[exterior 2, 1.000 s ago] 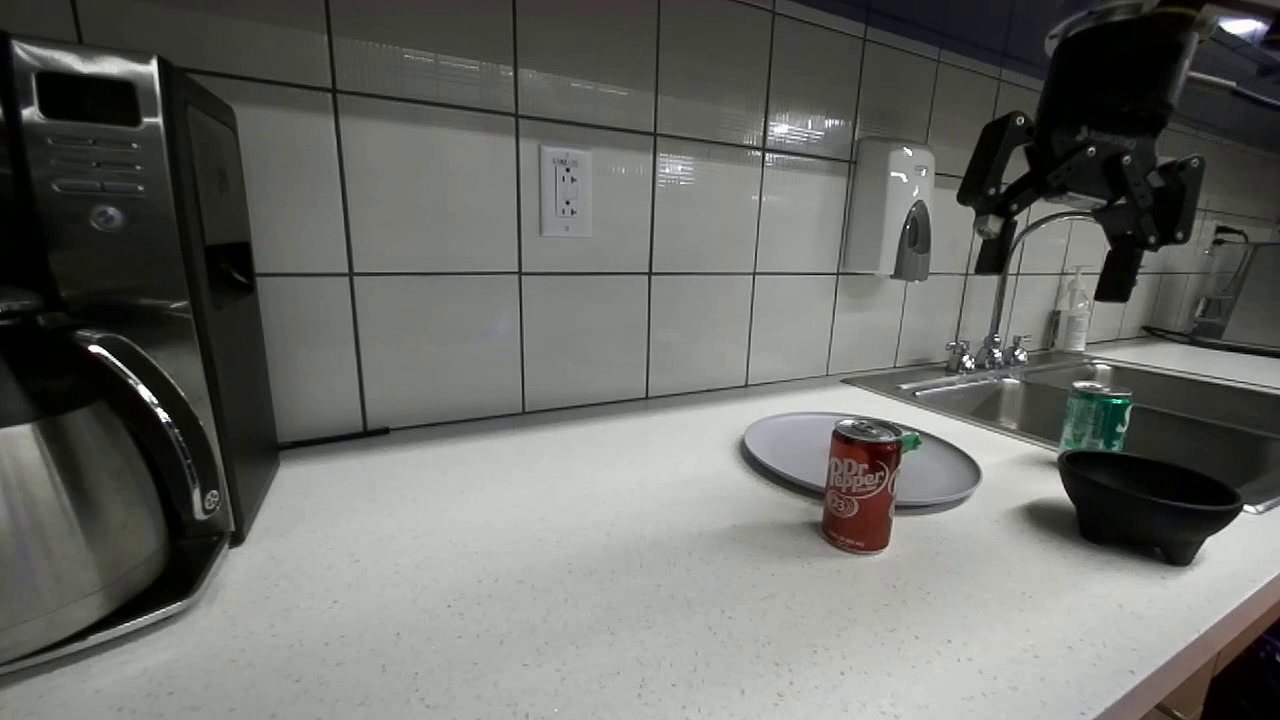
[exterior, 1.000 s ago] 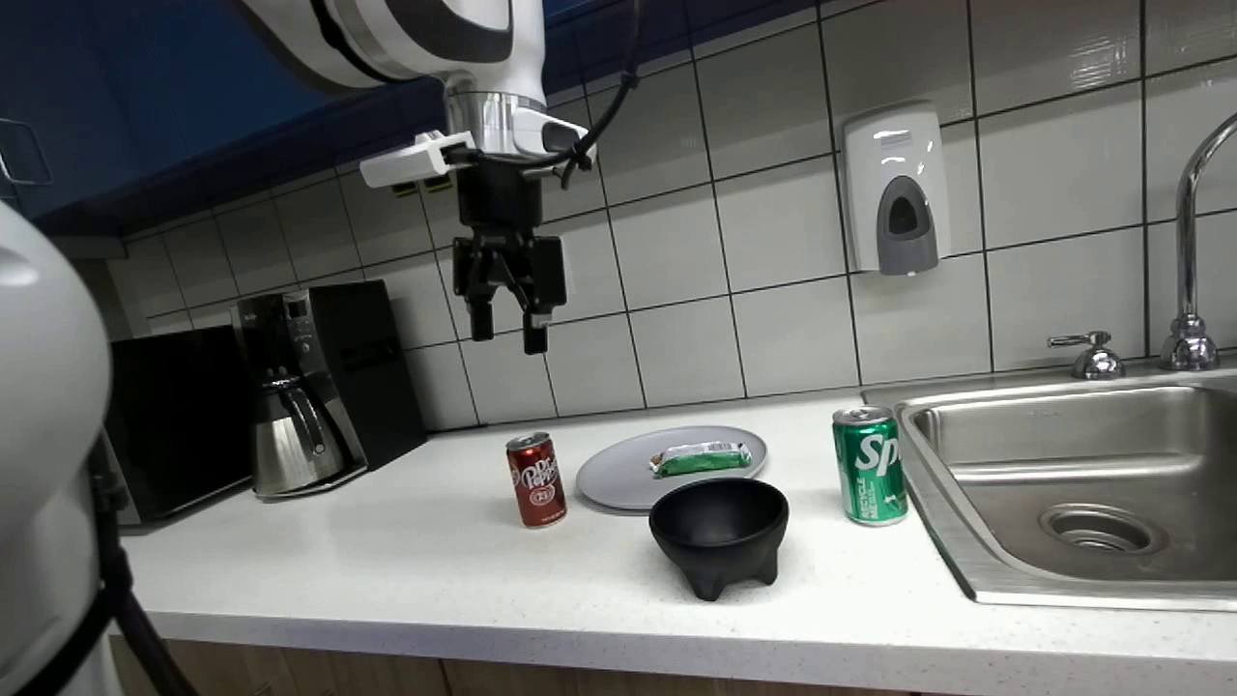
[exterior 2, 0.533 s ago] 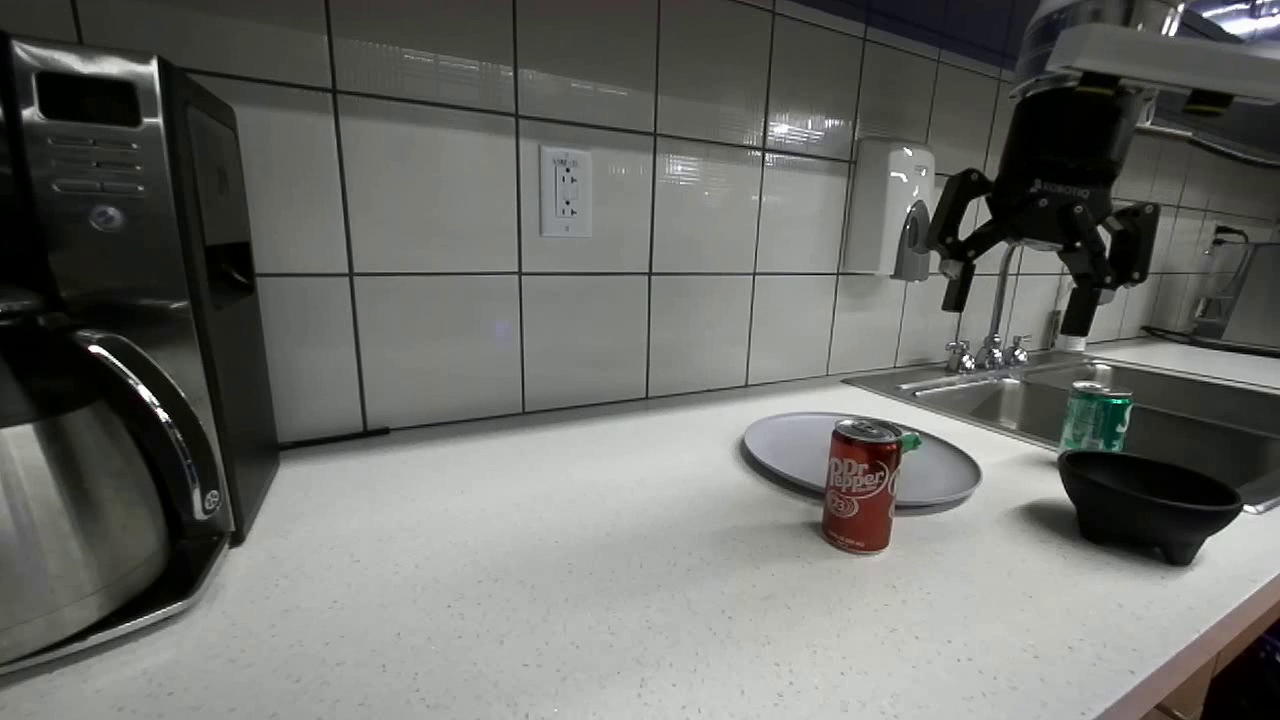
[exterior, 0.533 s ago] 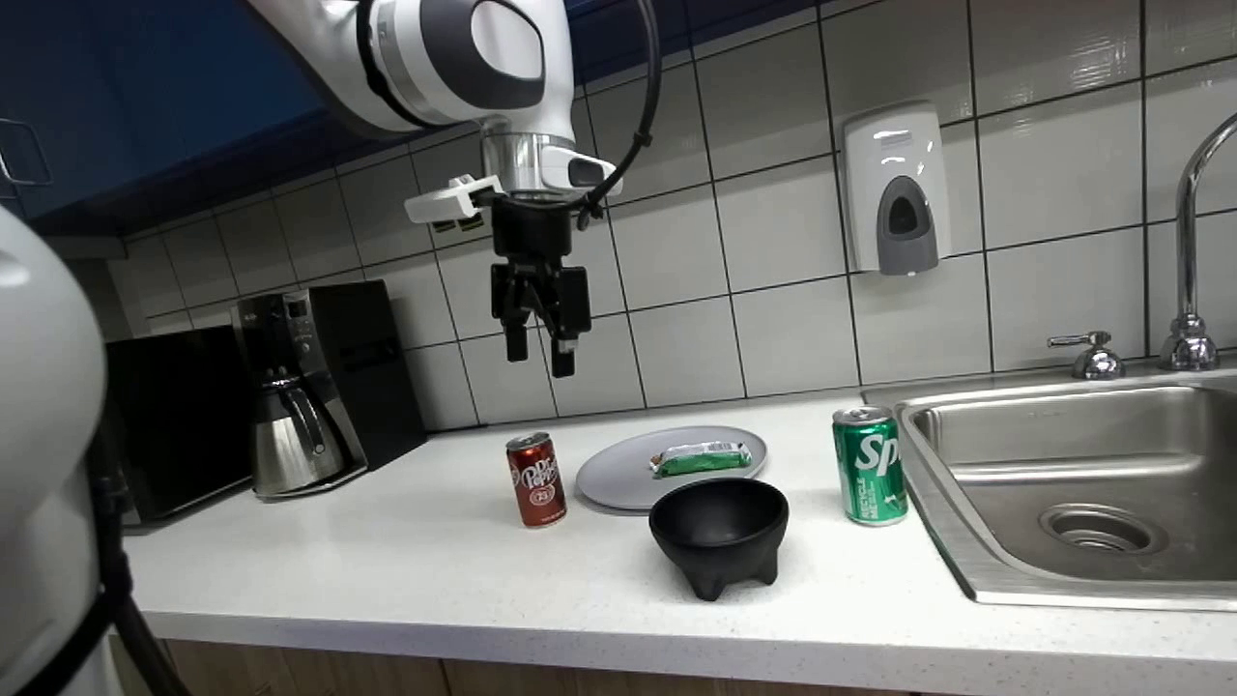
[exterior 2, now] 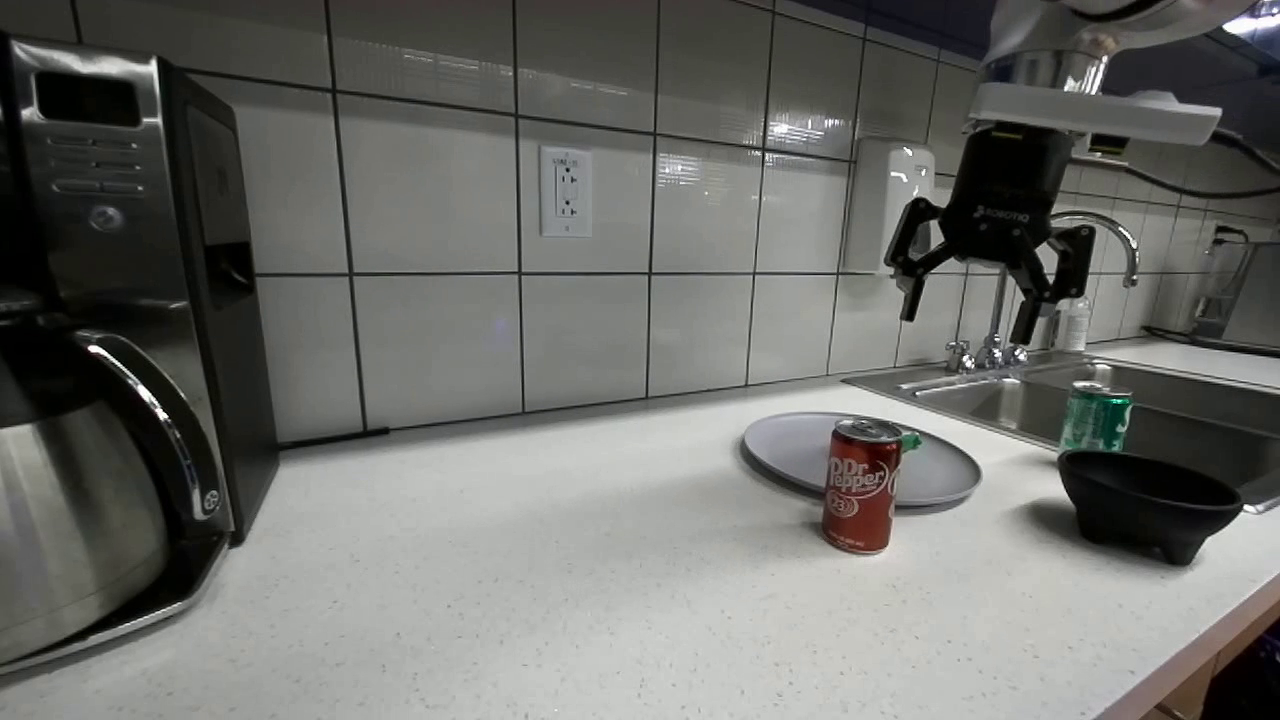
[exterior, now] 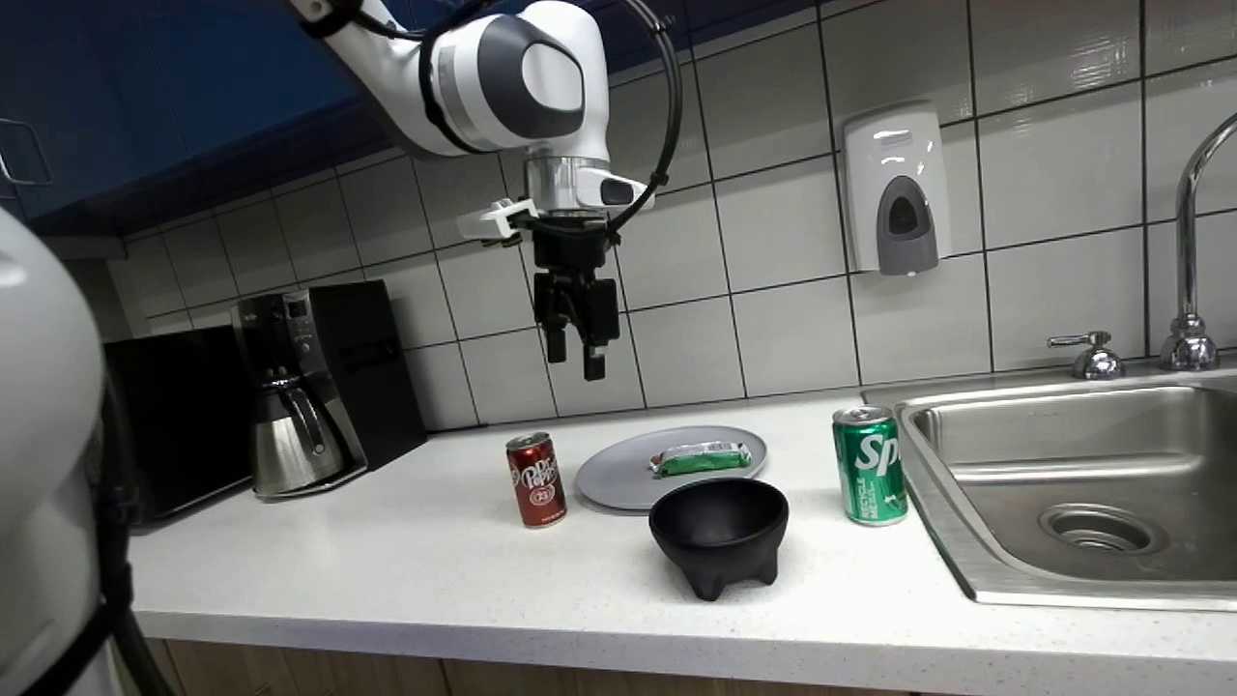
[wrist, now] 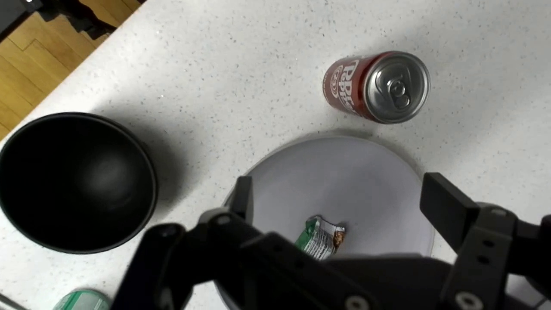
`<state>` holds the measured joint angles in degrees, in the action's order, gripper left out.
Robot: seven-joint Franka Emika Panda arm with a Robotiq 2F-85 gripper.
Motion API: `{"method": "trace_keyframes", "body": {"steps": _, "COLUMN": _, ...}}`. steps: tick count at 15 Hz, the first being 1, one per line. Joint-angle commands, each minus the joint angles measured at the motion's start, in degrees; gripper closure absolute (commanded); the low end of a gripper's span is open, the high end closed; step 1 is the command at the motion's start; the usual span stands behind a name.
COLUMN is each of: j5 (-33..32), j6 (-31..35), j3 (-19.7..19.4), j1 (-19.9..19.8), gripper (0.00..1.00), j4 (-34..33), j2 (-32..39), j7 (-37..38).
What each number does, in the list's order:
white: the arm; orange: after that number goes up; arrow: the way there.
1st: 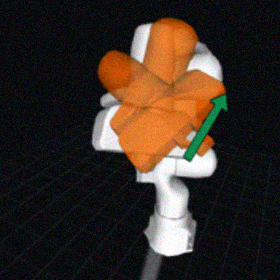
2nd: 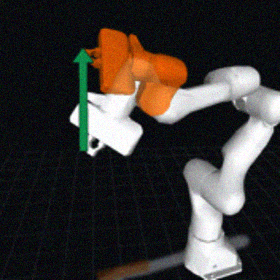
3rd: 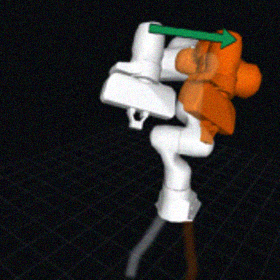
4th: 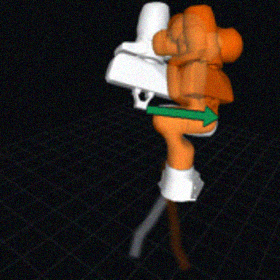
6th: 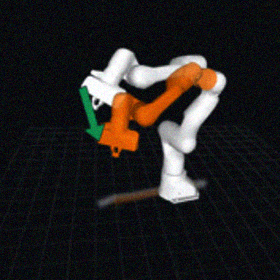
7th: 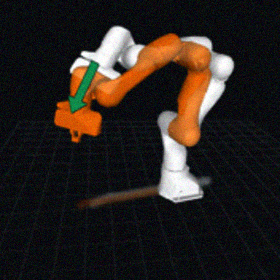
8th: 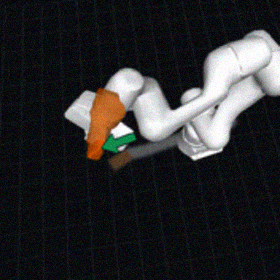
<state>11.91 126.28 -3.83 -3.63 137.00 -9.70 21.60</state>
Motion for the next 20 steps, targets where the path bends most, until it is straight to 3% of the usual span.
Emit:
{"method": "trace_keyframes", "body": {"steps": 1, "j5": 1.59, "j6": 0.35, "j3": 0.1, "j1": -0.65, "gripper": 0.0, "j4": -5.53, "j2": 5.51, "j7": 2.88}}
{"method": "trace_keyframes", "body": {"steps": 20, "j5": 0.31, "j6": 2.38, "j3": -2.92, "j1": 0.4, "gripper": 0.0, "j4": -23.05, "j2": 27.26, "j7": 13.97}}
